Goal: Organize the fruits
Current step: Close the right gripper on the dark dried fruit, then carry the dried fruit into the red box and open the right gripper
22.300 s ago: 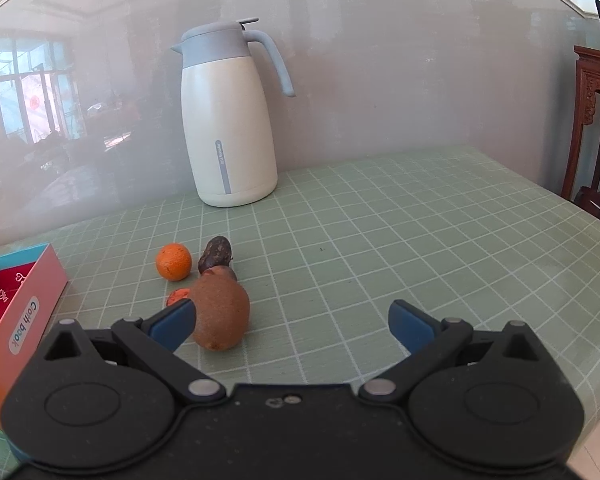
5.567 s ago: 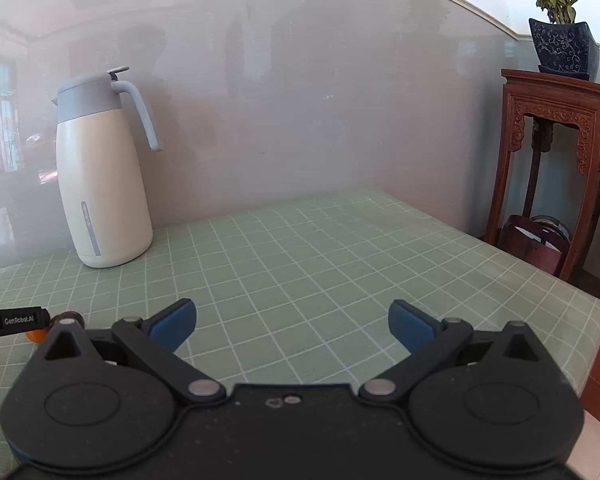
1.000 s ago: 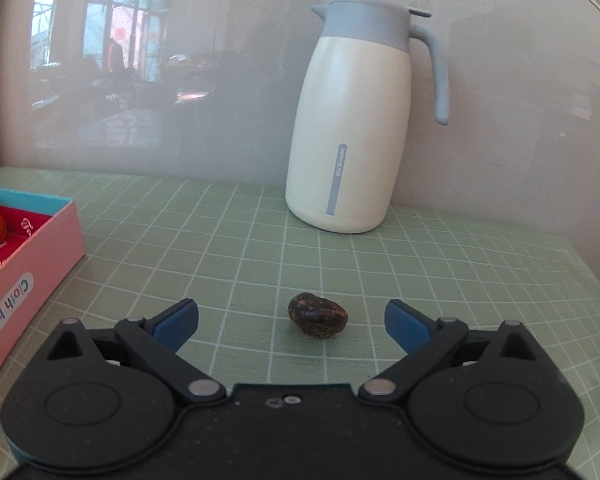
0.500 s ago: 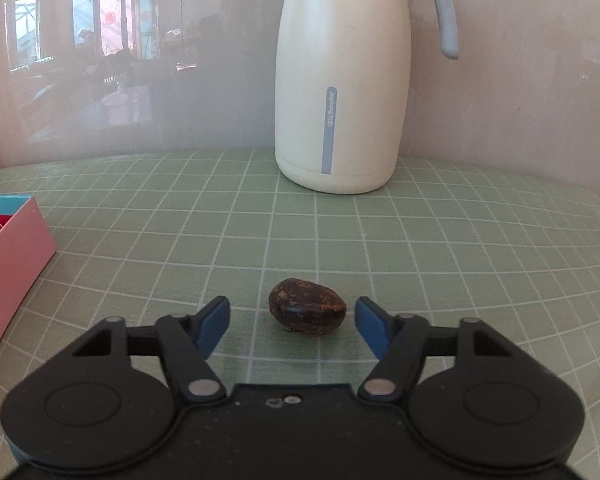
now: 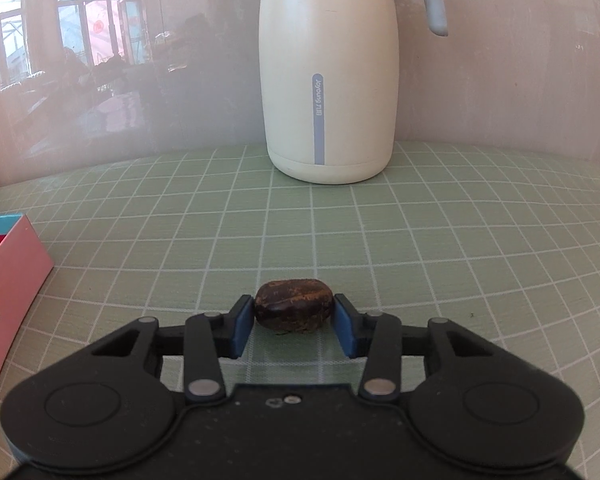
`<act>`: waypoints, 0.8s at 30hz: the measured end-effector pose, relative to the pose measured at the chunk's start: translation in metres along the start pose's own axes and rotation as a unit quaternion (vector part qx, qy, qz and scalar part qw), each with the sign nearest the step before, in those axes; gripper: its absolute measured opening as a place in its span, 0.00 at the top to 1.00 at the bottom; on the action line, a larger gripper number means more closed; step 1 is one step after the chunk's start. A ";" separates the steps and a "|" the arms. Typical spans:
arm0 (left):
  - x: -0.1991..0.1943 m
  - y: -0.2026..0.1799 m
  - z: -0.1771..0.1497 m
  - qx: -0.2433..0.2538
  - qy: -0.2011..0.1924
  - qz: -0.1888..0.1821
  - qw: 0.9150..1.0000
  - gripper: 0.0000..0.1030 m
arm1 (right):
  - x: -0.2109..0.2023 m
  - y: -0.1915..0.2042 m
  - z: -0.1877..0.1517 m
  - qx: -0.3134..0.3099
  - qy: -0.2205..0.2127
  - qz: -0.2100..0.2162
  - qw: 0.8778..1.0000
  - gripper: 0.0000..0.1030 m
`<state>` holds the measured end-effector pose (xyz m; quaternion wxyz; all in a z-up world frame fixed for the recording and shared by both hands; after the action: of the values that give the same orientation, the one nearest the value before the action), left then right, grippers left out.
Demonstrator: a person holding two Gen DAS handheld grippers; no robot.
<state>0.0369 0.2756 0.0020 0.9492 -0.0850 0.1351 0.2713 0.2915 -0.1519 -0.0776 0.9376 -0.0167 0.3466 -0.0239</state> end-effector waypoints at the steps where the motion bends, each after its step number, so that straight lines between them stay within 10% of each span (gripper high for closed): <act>1: 0.000 -0.001 0.000 0.001 0.000 0.000 1.000 0.00 | 0.001 0.001 0.001 -0.001 0.001 0.000 1.000 0.58; 24: 0.001 -0.013 -0.001 0.005 0.007 -0.008 1.000 0.00 | -0.026 0.015 -0.002 0.006 -0.010 0.069 0.998 0.61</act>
<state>0.0448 0.2649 0.0020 0.9506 -0.0835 0.1424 0.2629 0.2714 -0.1353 -0.0629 0.9406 0.0130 0.3371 0.0388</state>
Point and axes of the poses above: each gripper's, at about its wrist camera, not at the fingertips, and x roughly the way its jaws point, y to its left, z to its top, the point moved 10 cm from there along x, roughly the way its jaws point, and after that the axes turned 6 degrees about -z, right-handed, at the moved point
